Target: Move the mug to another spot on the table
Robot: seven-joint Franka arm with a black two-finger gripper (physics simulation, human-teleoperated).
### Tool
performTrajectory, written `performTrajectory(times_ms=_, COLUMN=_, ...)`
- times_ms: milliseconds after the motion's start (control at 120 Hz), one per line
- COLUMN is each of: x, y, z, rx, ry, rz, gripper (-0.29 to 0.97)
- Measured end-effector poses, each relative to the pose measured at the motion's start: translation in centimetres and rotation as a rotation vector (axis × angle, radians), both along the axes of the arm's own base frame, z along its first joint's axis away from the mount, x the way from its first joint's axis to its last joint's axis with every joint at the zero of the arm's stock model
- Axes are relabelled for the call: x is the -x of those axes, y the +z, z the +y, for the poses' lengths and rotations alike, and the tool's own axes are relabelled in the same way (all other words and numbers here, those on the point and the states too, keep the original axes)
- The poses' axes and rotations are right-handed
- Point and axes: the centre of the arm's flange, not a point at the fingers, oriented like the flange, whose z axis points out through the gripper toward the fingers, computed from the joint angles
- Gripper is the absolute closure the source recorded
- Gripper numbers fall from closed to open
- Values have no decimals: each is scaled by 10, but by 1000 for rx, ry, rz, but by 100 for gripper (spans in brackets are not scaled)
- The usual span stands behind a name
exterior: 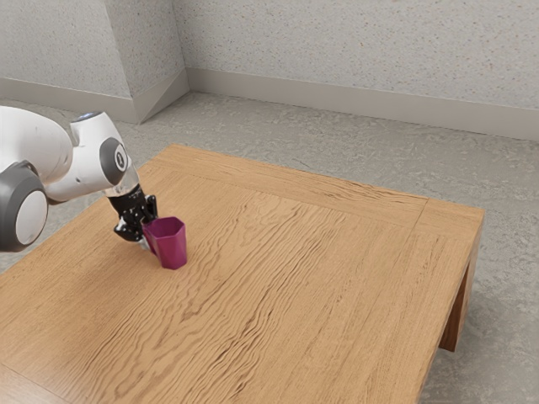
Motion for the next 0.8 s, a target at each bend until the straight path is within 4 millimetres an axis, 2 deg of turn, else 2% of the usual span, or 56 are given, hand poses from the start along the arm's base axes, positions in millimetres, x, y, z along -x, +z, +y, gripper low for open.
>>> performTrajectory(times_ms=142, x=1, y=6, z=-4, rx=66, ry=28, rz=-55, gripper=58)
performTrajectory(times_ms=225, x=11, y=27, z=-8, rx=117, ry=40, rz=-104, gripper=61)
performTrajectory(times_ms=333, x=18, y=41, z=-12, rx=182, ry=60, rz=-160, gripper=62)
performTrajectory(times_ms=425, x=20, y=44, z=-18, rx=242, ry=74, rz=-202, gripper=64)
performTrajectory(times_ms=542, x=20, y=46, z=-42, rx=309, ry=57, rz=-244, gripper=64)
performTrajectory(times_ms=800, x=51, y=38, z=-74, rx=428, ry=48, rz=-282, gripper=66)
